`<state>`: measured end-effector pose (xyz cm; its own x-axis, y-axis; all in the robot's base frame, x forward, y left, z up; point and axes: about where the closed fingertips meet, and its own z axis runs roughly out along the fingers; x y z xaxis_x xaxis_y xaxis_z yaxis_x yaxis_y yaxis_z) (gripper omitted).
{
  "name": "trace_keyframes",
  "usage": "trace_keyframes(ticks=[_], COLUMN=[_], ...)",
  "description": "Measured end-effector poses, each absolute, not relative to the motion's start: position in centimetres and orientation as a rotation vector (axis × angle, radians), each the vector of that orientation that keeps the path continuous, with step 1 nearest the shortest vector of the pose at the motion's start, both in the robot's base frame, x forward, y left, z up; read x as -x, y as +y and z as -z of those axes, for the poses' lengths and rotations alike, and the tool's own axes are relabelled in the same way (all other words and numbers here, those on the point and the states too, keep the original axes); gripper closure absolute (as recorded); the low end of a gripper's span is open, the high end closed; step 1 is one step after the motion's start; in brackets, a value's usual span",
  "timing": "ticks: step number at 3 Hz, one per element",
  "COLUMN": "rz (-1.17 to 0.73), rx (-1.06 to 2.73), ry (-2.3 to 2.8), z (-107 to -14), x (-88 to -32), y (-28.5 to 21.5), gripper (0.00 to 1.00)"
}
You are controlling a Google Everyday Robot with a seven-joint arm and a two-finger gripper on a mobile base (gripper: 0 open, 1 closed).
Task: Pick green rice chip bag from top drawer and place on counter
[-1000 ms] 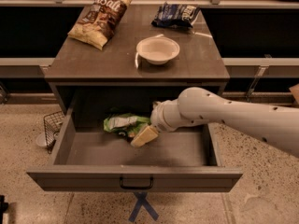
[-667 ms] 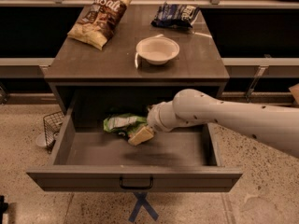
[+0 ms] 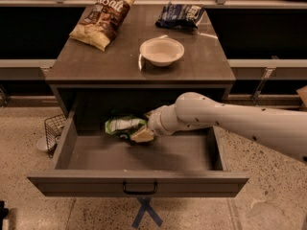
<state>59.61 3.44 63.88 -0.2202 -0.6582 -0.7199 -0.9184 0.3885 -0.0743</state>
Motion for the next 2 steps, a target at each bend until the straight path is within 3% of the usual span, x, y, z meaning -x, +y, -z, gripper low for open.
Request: trace_keyframes(ticks=[1,2], rz=[-0.499,-0.475], rx=[1.326,1.328], ry=[1.967,1.955], z=[-64.4,-65.4], x=[-59.7,-59.6], y=[2.0,-0.1], gripper=[0.87,1.00])
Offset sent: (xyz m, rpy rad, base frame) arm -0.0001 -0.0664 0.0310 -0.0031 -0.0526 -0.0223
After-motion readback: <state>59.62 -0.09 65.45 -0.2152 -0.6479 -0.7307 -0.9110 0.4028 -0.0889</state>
